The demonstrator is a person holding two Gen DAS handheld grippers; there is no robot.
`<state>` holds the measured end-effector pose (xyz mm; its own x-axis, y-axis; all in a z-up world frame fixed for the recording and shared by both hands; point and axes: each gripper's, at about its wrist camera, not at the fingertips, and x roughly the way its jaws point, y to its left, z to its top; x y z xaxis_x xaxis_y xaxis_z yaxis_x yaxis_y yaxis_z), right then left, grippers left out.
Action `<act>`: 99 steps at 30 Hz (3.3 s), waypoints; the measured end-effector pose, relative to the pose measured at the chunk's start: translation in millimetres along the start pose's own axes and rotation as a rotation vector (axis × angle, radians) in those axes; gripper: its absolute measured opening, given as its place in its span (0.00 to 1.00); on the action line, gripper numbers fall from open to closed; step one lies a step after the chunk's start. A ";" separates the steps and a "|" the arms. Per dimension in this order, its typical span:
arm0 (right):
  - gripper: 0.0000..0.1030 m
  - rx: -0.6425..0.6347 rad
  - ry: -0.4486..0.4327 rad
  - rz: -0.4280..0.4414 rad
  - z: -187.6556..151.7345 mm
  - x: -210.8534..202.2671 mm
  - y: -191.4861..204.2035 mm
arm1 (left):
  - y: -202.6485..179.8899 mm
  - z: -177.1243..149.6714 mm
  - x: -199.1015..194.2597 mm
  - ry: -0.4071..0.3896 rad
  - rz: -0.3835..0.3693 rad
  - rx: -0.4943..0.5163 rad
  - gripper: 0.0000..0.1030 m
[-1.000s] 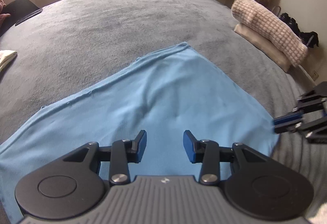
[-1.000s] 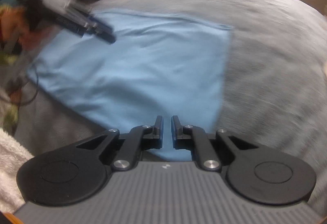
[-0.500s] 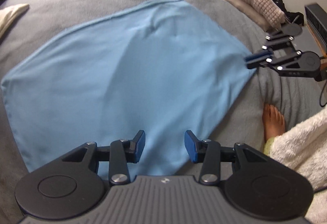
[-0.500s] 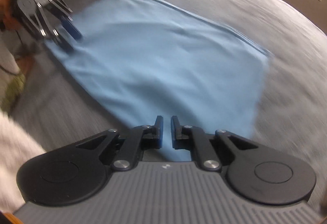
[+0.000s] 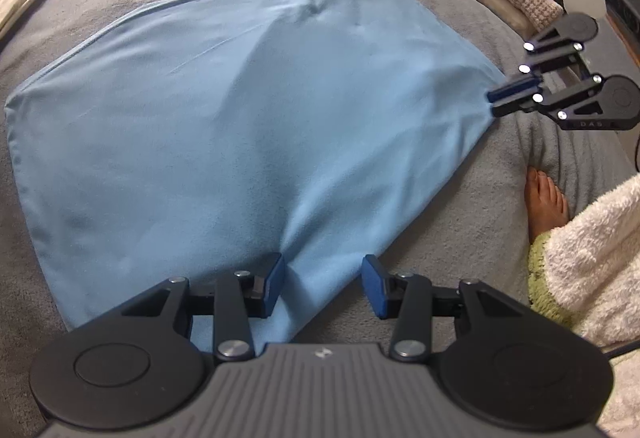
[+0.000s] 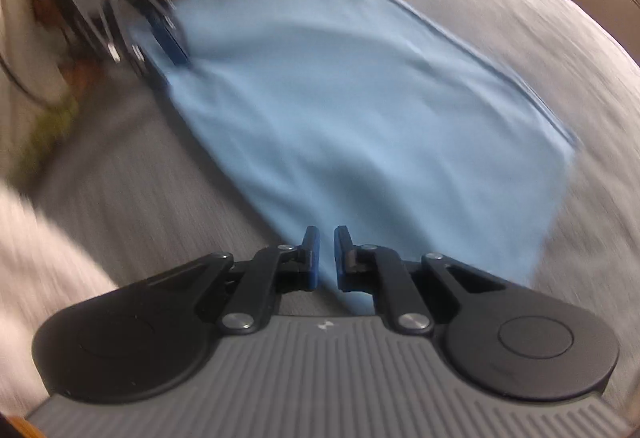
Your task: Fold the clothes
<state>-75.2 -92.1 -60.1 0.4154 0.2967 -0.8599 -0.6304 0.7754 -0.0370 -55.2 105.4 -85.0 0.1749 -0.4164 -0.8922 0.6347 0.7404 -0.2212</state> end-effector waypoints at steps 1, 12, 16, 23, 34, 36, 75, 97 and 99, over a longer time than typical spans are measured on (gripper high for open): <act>0.06 -0.018 -0.015 0.014 5.5 6.0 5.0 | 0.1 -0.5 0.2 0.001 -0.001 0.001 0.43; 0.06 -0.022 0.094 0.051 -6.6 10.7 2.9 | 8.6 -14.4 -1.6 -0.012 -0.046 -0.069 0.44; 0.06 -0.007 -0.003 0.089 13.4 5.8 3.7 | 11.4 -11.5 -0.5 -0.001 -0.061 -0.077 0.44; 0.06 0.011 -0.008 0.190 14.8 44.9 15.9 | 17.7 -21.2 -6.2 -0.007 -0.080 -0.125 0.44; 0.07 0.091 -0.062 0.229 10.3 20.6 10.5 | 42.6 -35.3 -41.2 -0.108 -0.107 -0.274 0.49; 0.07 0.110 -0.112 0.236 19.3 18.9 7.3 | 44.6 -33.8 -49.5 -0.143 -0.095 -0.280 0.49; 0.08 0.795 -0.171 -0.280 -146.8 -37.4 -94.9 | 95.9 -68.2 -57.2 -0.138 0.100 -0.459 0.47; 0.10 0.601 -0.325 -0.090 36.2 58.1 -126.0 | 81.8 64.0 -5.9 -0.298 0.249 -0.387 0.48; 0.10 0.617 -0.319 -0.100 38.6 65.4 -136.7 | 89.1 76.6 0.9 -0.317 0.268 -0.394 0.48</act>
<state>63.4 -157.1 -91.6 0.6839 0.2836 -0.6723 -0.1310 0.9541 0.2692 59.2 130.5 -75.4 0.5465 -0.2799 -0.7893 0.2187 0.9575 -0.1880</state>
